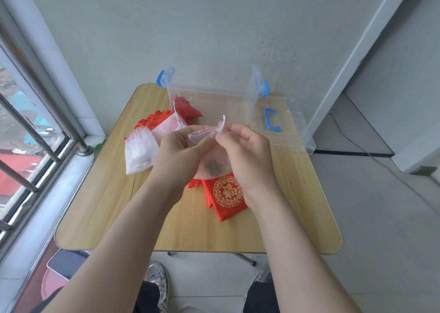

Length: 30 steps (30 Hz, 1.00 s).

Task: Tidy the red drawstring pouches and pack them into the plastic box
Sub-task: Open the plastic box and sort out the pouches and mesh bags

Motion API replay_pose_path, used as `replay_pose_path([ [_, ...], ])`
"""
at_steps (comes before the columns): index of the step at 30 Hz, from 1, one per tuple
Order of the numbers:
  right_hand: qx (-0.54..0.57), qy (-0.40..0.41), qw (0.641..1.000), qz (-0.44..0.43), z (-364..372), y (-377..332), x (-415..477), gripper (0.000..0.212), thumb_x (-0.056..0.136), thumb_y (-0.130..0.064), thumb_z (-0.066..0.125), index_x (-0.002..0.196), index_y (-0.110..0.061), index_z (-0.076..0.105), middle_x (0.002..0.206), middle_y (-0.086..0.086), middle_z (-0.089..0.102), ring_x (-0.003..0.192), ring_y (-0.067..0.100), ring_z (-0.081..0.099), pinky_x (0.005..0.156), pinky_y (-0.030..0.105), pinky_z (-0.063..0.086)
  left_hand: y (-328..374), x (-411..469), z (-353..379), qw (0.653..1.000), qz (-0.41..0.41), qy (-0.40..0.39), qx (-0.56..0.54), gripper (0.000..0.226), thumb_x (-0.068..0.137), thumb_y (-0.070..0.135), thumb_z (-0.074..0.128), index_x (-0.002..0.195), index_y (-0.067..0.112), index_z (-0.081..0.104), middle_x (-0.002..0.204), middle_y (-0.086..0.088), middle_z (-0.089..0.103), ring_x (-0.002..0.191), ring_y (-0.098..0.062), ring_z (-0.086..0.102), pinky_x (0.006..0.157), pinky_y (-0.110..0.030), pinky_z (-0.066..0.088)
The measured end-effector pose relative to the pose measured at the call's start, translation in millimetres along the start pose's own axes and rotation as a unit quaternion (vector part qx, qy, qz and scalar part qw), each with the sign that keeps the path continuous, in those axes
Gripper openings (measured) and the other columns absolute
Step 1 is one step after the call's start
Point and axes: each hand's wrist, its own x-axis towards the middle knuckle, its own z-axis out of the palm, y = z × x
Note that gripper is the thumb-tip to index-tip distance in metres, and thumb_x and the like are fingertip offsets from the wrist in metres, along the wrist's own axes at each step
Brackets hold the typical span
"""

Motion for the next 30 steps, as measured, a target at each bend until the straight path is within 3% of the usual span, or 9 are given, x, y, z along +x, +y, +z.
replay_pose_path([
  [3, -0.002, 0.008, 0.999, -0.051, -3.9, -0.3, 7.1, 0.009, 0.102, -0.022, 0.073, 0.103, -0.021, 0.082, 0.096, -0.002, 0.083, 0.1, 0.013, 0.079, 0.09, 0.03, 0.062, 1.9, 7.4, 2.4, 0.998, 0.045, -0.011, 0.048, 0.014, 0.099, 0.025, 0.075, 0.111, 0.018, 0.079, 0.098, 0.003, 0.083, 0.097, -0.011, 0.078, 0.079, -0.023, 0.059],
  [5, 0.003, 0.046, 0.996, -0.078, -5.3, -0.7, 11.5, 0.009, 0.102, -0.021, 0.074, 0.1, -0.023, 0.083, 0.094, -0.007, 0.083, 0.097, 0.006, 0.077, 0.09, 0.026, 0.06, 3.1, 10.1, 2.5, 0.995, 0.067, -0.015, 0.073, 0.012, 0.099, 0.02, 0.074, 0.11, 0.018, 0.08, 0.097, 0.008, 0.082, 0.094, -0.005, 0.078, 0.076, -0.016, 0.057],
  [11, 0.083, 0.111, 0.99, -0.022, -11.2, -1.4, 24.4, 0.023, 0.097, -0.028, 0.079, 0.115, -0.014, 0.082, 0.082, -0.014, 0.071, 0.084, 0.003, 0.065, 0.086, 0.027, 0.052, 0.2, 17.0, -3.6, 0.991, 0.07, 0.01, 0.112, 0.008, 0.097, 0.022, 0.077, 0.104, 0.022, 0.081, 0.092, 0.012, 0.081, 0.087, -0.003, 0.076, 0.071, -0.014, 0.056],
  [16, 0.11, 0.075, 0.991, -0.016, -9.9, -2.6, 17.9, 0.012, 0.102, -0.022, 0.072, 0.096, -0.017, 0.081, 0.076, 0.001, 0.066, 0.074, 0.014, 0.059, 0.073, 0.03, 0.05, -1.7, 18.7, -6.1, 0.979, 0.077, 0.005, 0.189, 0.019, 0.093, 0.018, 0.08, 0.11, 0.028, 0.08, 0.099, 0.016, 0.079, 0.091, -0.003, 0.074, 0.078, -0.022, 0.061],
  [19, 0.095, 0.061, 0.993, -0.024, -6.8, -0.2, 16.3, 0.01, 0.101, -0.024, 0.073, 0.1, -0.019, 0.082, 0.076, 0.001, 0.069, 0.074, 0.016, 0.061, 0.072, 0.03, 0.05, -0.6, 16.7, -6.1, 0.967, 0.088, 0.003, 0.237, 0.04, 0.087, 0.001, 0.075, 0.111, 0.033, 0.079, 0.097, 0.016, 0.076, 0.084, 0.0, 0.068, 0.069, -0.013, 0.053],
  [22, 0.083, 0.058, 0.995, -0.024, -4.3, 1.2, 14.8, 0.009, 0.101, -0.024, 0.074, 0.101, -0.02, 0.082, 0.077, 0.001, 0.071, 0.074, 0.016, 0.064, 0.07, 0.025, 0.052, 5.9, 13.1, -4.8, 0.969, 0.081, -0.013, 0.231, 0.048, 0.083, -0.007, 0.062, 0.105, 0.032, 0.081, 0.097, 0.023, 0.077, 0.091, 0.009, 0.066, 0.071, -0.002, 0.045],
  [26, 0.087, 0.051, 0.994, -0.042, -0.5, 0.0, 13.8, 0.018, 0.103, -0.022, 0.072, 0.089, -0.022, 0.083, 0.076, 0.005, 0.067, 0.075, 0.02, 0.062, 0.077, 0.034, 0.055, 5.4, 15.2, -5.4, 0.972, 0.076, -0.05, 0.217, 0.004, 0.092, 0.026, 0.08, 0.088, 0.027, 0.081, 0.087, 0.011, 0.077, 0.082, 0.001, 0.066, 0.069, -0.012, 0.046],
  [28, 0.098, 0.057, 0.993, -0.037, -1.1, -0.2, 14.7, 0.014, 0.103, -0.023, 0.071, 0.096, -0.024, 0.083, 0.077, 0.004, 0.067, 0.076, 0.019, 0.062, 0.078, 0.035, 0.055, 2.1, 17.0, -7.7, 0.969, 0.092, -0.043, 0.225, 0.019, 0.091, 0.042, 0.081, 0.085, 0.024, 0.08, 0.083, 0.003, 0.075, 0.078, -0.009, 0.065, 0.069, -0.023, 0.047],
  [30, 0.104, 0.065, 0.992, -0.02, -2.4, 0.2, 15.4, 0.013, 0.104, -0.026, 0.069, 0.108, -0.024, 0.081, 0.079, -0.001, 0.069, 0.076, 0.014, 0.064, 0.078, 0.032, 0.054, 1.4, 18.7, -10.4, 0.969, 0.093, -0.025, 0.229, 0.026, 0.089, 0.049, 0.079, 0.083, 0.024, 0.078, 0.081, 0.004, 0.075, 0.077, -0.009, 0.066, 0.068, -0.024, 0.048],
])
